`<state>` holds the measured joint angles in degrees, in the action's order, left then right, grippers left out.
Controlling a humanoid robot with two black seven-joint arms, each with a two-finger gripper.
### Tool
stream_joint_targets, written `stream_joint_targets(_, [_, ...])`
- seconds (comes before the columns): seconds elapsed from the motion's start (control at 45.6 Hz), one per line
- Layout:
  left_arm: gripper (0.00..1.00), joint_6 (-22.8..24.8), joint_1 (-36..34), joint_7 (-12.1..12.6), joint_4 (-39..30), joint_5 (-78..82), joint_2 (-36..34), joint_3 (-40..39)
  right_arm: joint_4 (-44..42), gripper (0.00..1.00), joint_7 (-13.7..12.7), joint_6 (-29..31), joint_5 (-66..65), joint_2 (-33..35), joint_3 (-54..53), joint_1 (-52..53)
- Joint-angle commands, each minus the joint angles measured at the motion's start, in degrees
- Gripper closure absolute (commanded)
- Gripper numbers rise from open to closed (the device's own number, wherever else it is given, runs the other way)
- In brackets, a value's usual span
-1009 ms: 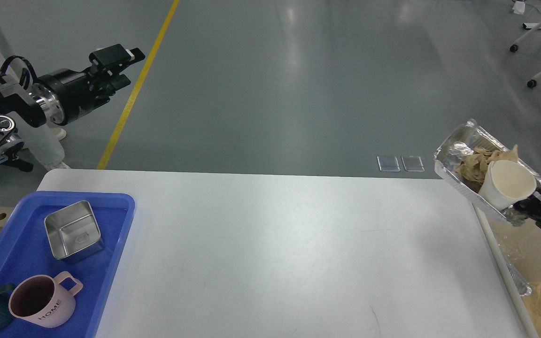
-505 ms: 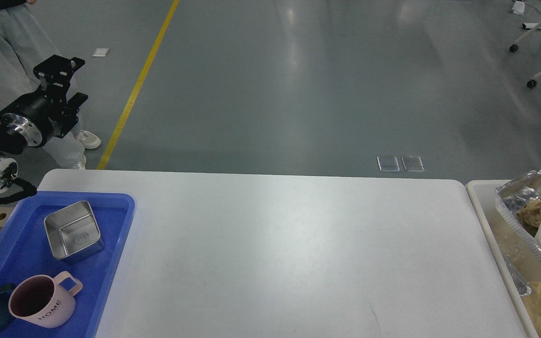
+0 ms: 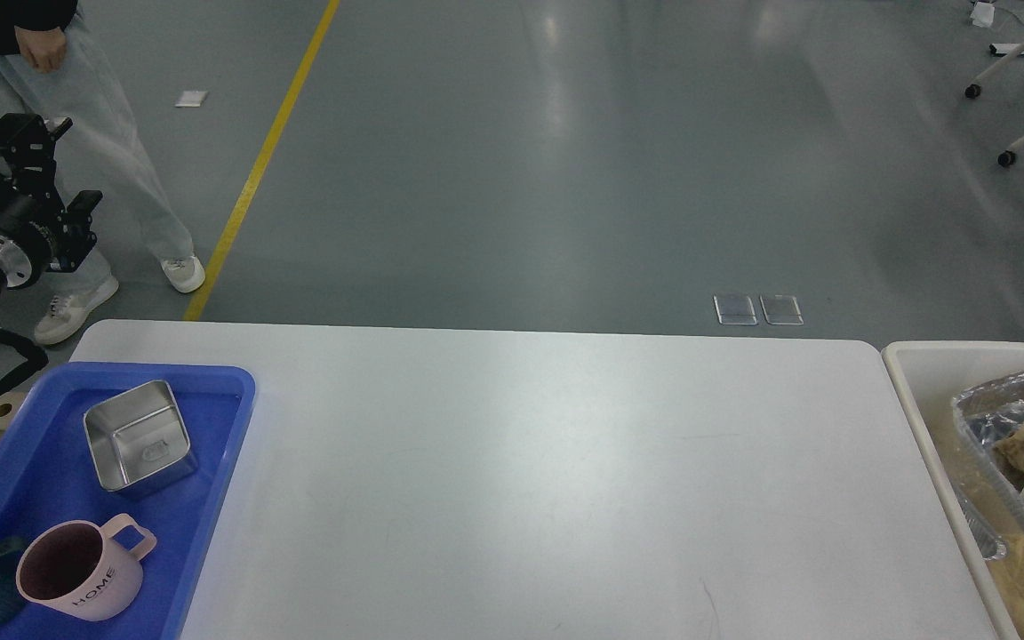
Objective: Tidy desktop
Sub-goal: 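Drop the foil tray into the white bin and withdraw both arms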
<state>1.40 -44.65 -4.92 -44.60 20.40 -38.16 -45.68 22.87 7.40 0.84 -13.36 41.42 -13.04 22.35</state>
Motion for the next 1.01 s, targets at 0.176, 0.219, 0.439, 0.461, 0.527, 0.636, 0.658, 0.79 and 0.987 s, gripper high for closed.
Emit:
stream_joint_targets(0.176, [0.04, 0.6, 0.4, 0.0, 0.0, -0.2, 0.1, -4.1, -0.4, 0.0, 0.4, -6.9, 0.5, -2.1, -7.2, -1.3])
stream_joint_targets(0.219, [0.04, 0.7, 0.4, 0.0, 0.0, -0.5, 0.1, -5.3, -0.4, 0.0, 0.4, -6.9, 0.5, -2.1, -8.3, -1.3])
stream_joint_targets(0.439, [0.04, 0.7, 1.2, -1.2, 0.0, -5.1, 2.7, -10.5, -0.3, 0.0, 0.4, -6.9, 0.5, -3.2, -18.5, -0.5])
stream_joint_targets(0.461, [0.04, 0.7, 1.5, -1.8, 0.0, -6.1, 3.2, -11.2, -0.3, 0.0, 0.3, -6.8, 0.5, -3.4, -19.6, -0.2])
stream_joint_targets(0.527, [0.04, 0.7, 2.6, -4.0, 0.0, -9.4, 4.5, -13.4, 0.2, 0.0, 0.1, -6.6, 0.7, -4.4, -24.3, 1.6])
stream_joint_targets(0.636, [0.03, 0.7, 3.5, -5.7, 0.2, -12.0, 5.0, -14.6, 0.3, 0.0, 0.0, -6.7, 0.8, -8.9, -32.5, 5.9])
stream_joint_targets(0.658, [0.03, 0.7, 3.7, -5.7, 0.3, -12.1, 5.1, -14.7, 0.4, 0.0, 0.0, -6.7, 0.8, -10.2, -34.1, 6.6])
stream_joint_targets(0.79, [0.03, 0.7, 3.8, -5.6, 1.1, -15.8, 6.8, -15.0, 0.5, 0.0, 0.0, -6.6, 0.8, -17.9, -44.3, 12.0])
stream_joint_targets(0.987, [0.03, 3.8, 5.7, -5.4, 1.1, -25.5, 9.6, -18.9, 0.5, 0.0, 0.5, -6.6, 0.8, -27.5, -50.0, 19.0])
